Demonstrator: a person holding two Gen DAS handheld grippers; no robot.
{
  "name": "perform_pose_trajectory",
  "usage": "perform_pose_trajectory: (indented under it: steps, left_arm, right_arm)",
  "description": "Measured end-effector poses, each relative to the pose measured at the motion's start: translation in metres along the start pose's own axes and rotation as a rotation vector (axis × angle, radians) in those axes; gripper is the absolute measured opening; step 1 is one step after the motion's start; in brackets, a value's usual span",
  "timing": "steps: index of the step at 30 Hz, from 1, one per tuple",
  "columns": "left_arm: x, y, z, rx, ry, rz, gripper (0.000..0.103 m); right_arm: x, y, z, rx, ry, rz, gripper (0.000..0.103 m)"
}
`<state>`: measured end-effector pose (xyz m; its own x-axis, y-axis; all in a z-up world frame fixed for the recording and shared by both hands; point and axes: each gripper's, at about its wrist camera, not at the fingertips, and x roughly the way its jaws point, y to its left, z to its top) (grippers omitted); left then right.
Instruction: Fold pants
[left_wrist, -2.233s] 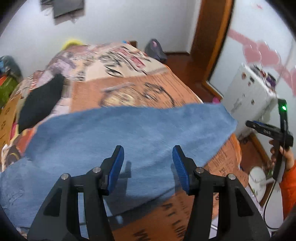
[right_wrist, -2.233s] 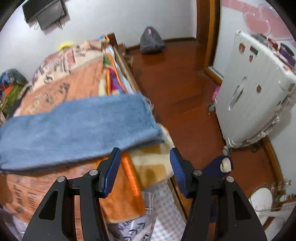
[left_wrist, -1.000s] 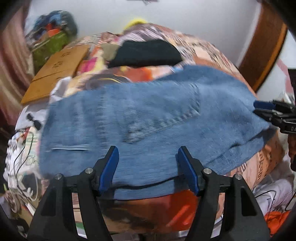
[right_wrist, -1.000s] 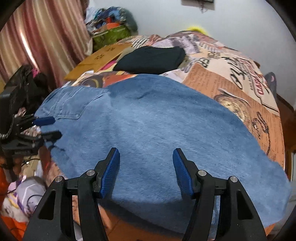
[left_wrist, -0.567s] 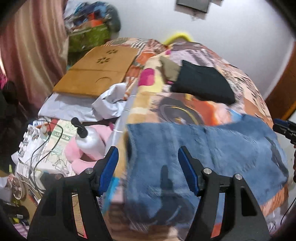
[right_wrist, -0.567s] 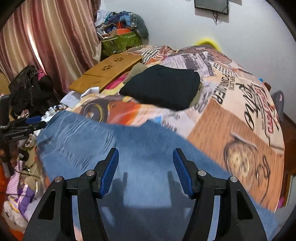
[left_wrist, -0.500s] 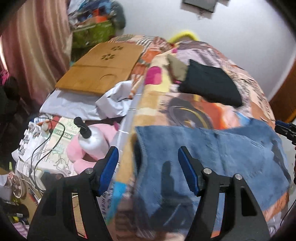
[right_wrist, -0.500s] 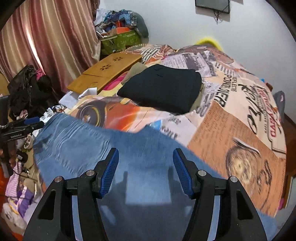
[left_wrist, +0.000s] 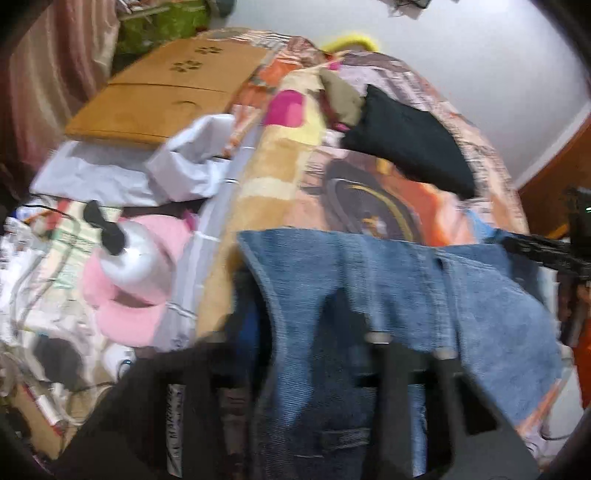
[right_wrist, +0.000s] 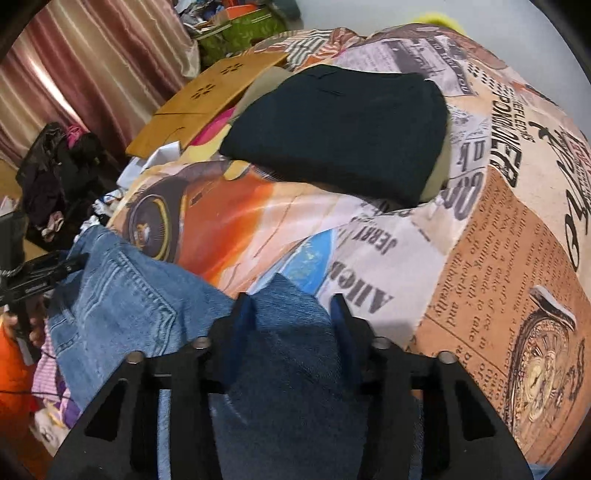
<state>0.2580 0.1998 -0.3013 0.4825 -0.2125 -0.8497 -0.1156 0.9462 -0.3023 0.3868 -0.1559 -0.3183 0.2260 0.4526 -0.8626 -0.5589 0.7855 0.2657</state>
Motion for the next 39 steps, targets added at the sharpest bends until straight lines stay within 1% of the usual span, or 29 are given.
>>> perform_pose_trajectory:
  steps: [1, 2, 3, 4, 5, 8, 11, 12, 13, 16, 19, 20, 22, 23, 24, 26, 28, 31, 33, 34, 35, 36, 37, 39]
  left_arm:
    - [0.001, -0.002, 0.001, 0.003, -0.002, 0.018, 0.014]
    - [0.000, -0.006, 0.001, 0.018, -0.010, 0.042, 0.006]
    - [-0.002, -0.009, 0.000, 0.034, -0.022, 0.070, 0.003]
    - [-0.004, -0.011, 0.000, 0.045, -0.035, 0.094, 0.003]
    - [-0.007, -0.012, 0.000, 0.052, -0.047, 0.104, 0.003]
    - [-0.021, -0.014, 0.000, 0.072, -0.093, 0.157, 0.003]
    - [-0.029, -0.012, -0.001, 0.092, -0.102, 0.186, 0.004]
    - [-0.028, -0.014, -0.005, 0.120, -0.096, 0.222, 0.004]
    - [-0.024, -0.014, -0.008, 0.137, -0.085, 0.236, 0.005]
    - [-0.015, -0.011, -0.014, 0.141, -0.051, 0.225, 0.006]
    - [-0.024, -0.009, -0.015, 0.121, -0.062, 0.223, 0.012]
    - [-0.027, -0.009, -0.015, 0.116, -0.063, 0.220, 0.017]
    - [-0.040, -0.010, -0.019, 0.115, -0.078, 0.206, 0.025]
    - [-0.046, -0.012, -0.022, 0.116, -0.088, 0.209, 0.033]
    - [-0.052, -0.012, -0.025, 0.115, -0.100, 0.213, 0.035]
    - [-0.062, -0.012, -0.034, 0.101, -0.111, 0.198, 0.035]
    - [-0.066, -0.012, -0.042, 0.080, -0.106, 0.174, 0.036]
    - [-0.065, -0.013, -0.057, 0.062, -0.081, 0.152, 0.038]
    - [-0.061, -0.015, -0.066, 0.063, -0.065, 0.151, 0.043]
    - [-0.058, -0.015, -0.072, 0.067, -0.056, 0.153, 0.047]
    - [-0.057, -0.015, -0.076, 0.069, -0.054, 0.159, 0.051]
    - [-0.054, -0.015, -0.081, 0.068, -0.052, 0.171, 0.052]
    - [-0.052, -0.013, -0.087, 0.055, -0.048, 0.172, 0.052]
    - [-0.049, -0.009, -0.092, 0.021, -0.049, 0.160, 0.052]
  right_arm:
    - [-0.001, 0.003, -0.001, -0.015, -0.005, -0.008, 0.029]
    - [-0.003, 0.006, -0.003, -0.030, -0.012, -0.019, 0.024]
    - [-0.004, 0.008, -0.004, -0.044, -0.022, -0.031, 0.020]
    - [-0.007, 0.012, -0.006, -0.062, -0.040, -0.060, 0.008]
    - [-0.009, 0.012, -0.006, -0.075, -0.052, -0.092, 0.007]
    - [-0.016, 0.011, -0.007, -0.063, -0.100, -0.097, 0.005]
    - [-0.018, 0.013, -0.005, -0.077, -0.125, -0.129, 0.004]
    - [-0.019, 0.014, -0.004, -0.083, -0.138, -0.146, 0.004]
    - [-0.020, 0.012, -0.001, -0.081, -0.152, -0.157, 0.004]
    - [-0.017, 0.004, 0.005, -0.052, -0.148, -0.160, 0.003]
    - [-0.013, 0.000, 0.006, -0.023, -0.112, -0.141, 0.004]
    - [-0.016, -0.001, 0.005, -0.005, -0.105, -0.126, 0.004]
    - [-0.028, 0.000, 0.001, 0.018, -0.118, -0.120, 0.006]
    - [-0.033, 0.001, -0.002, 0.017, -0.123, -0.117, 0.007]
    - [-0.041, 0.004, -0.005, 0.011, -0.135, -0.116, 0.009]
    - [-0.058, 0.009, -0.013, -0.002, -0.168, -0.124, 0.018]
    - [-0.073, 0.014, -0.023, -0.018, -0.197, -0.118, 0.018]
    - [-0.086, 0.021, -0.041, -0.024, -0.205, -0.127, 0.019]
    - [-0.091, 0.025, -0.051, -0.029, -0.202, -0.128, 0.019]
    - [-0.093, 0.027, -0.057, -0.034, -0.200, -0.132, 0.021]
    - [-0.095, 0.030, -0.062, -0.041, -0.196, -0.136, 0.026]
    - [-0.096, 0.034, -0.068, -0.053, -0.189, -0.140, 0.029]
    - [-0.098, 0.036, -0.073, -0.063, -0.186, -0.145, 0.034]
    - [-0.100, 0.043, -0.083, -0.084, -0.184, -0.158, 0.039]
